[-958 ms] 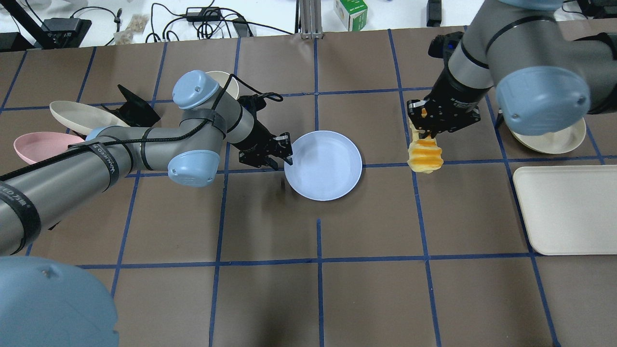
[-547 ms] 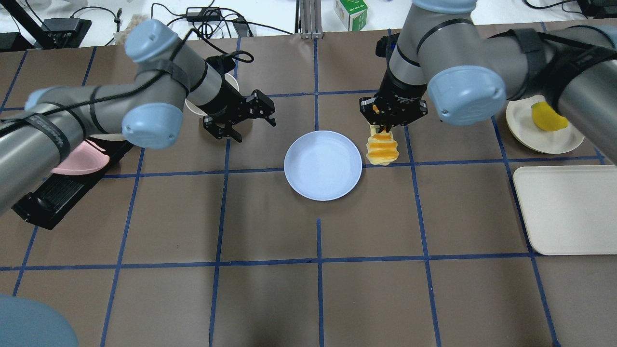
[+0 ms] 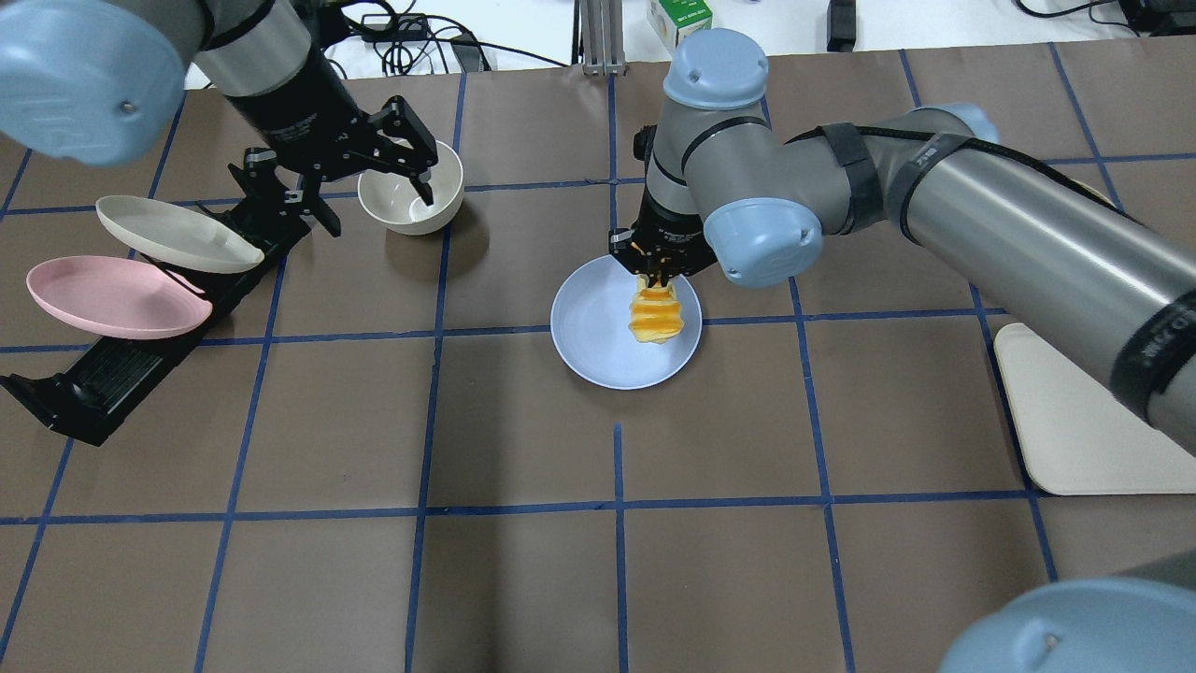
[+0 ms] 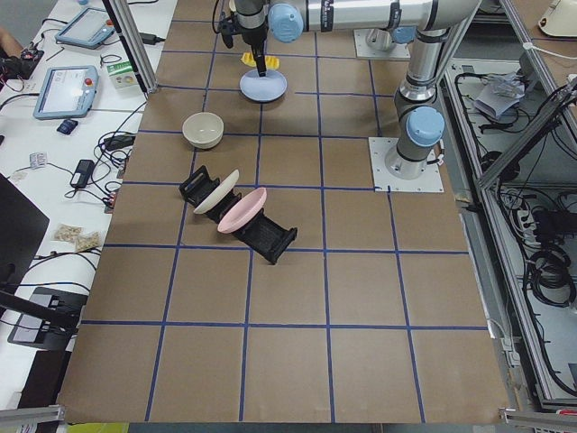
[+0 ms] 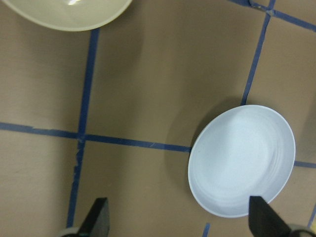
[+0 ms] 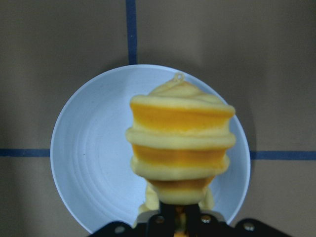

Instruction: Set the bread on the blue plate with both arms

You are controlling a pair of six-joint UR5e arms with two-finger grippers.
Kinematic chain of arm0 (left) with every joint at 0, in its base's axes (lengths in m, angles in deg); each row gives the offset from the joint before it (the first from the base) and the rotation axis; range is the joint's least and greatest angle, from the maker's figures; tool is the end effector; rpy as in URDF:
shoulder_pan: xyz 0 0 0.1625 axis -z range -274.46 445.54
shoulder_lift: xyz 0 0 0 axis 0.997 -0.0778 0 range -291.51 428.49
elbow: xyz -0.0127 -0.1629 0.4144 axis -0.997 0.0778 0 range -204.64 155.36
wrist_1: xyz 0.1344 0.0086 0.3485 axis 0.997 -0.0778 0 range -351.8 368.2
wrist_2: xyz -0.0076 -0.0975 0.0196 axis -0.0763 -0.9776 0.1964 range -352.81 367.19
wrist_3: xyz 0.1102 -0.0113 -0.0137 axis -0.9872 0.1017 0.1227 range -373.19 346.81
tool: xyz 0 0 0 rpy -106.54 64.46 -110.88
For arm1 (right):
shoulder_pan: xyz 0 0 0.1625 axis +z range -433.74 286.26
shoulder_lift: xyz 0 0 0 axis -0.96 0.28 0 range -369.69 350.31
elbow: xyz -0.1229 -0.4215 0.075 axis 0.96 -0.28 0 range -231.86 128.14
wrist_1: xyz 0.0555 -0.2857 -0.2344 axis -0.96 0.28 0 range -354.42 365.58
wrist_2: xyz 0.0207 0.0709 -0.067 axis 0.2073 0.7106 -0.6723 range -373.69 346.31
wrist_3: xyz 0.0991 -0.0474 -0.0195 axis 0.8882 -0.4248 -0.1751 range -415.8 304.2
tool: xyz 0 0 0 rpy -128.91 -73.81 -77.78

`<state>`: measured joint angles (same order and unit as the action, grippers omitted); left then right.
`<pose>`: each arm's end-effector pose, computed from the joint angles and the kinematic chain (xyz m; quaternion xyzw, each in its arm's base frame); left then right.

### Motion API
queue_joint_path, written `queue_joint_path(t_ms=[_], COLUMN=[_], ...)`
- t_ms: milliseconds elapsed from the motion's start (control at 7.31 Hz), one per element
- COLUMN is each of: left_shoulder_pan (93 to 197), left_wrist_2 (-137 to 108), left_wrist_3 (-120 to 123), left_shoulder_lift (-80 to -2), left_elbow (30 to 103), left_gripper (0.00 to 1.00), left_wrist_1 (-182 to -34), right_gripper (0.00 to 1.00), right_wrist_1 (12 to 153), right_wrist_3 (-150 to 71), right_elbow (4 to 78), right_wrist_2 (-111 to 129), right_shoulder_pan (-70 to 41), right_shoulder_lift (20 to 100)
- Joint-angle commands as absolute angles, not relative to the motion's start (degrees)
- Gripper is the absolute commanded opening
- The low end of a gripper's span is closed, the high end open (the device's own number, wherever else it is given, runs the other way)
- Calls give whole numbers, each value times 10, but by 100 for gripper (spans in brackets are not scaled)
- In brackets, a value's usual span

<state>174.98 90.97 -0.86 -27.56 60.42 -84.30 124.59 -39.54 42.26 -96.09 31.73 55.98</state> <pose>-0.1407 -0.4897 0.4817 0.1138 -0.9915 -0.0368 0.0507 0.3004 -0.5303 0.2923 0.0065 0.9978 0.0135 0.0650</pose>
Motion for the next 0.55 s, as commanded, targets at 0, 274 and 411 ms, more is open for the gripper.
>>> queue_joint_path(t_ms=[0,274,411], left_shoulder_pan=[1756,1756,1756], left_wrist_2=[953,949,953], left_wrist_3=[-1,4,-1], left_shoulder_lift=[-231,-202,-191], left_elbow=[597,609,610], left_gripper=[100,100,100], left_wrist_1=[-885,-895,-897], right_gripper=[0,11,62], right_wrist_1=[1284,1304,1302], right_wrist_3=[-386,-355,-362], right_elbow=[423,424,425], right_wrist_2=[-960,-960,-960], right_shoulder_pan=[340,350,351], right_shoulder_lift=[524,511,510])
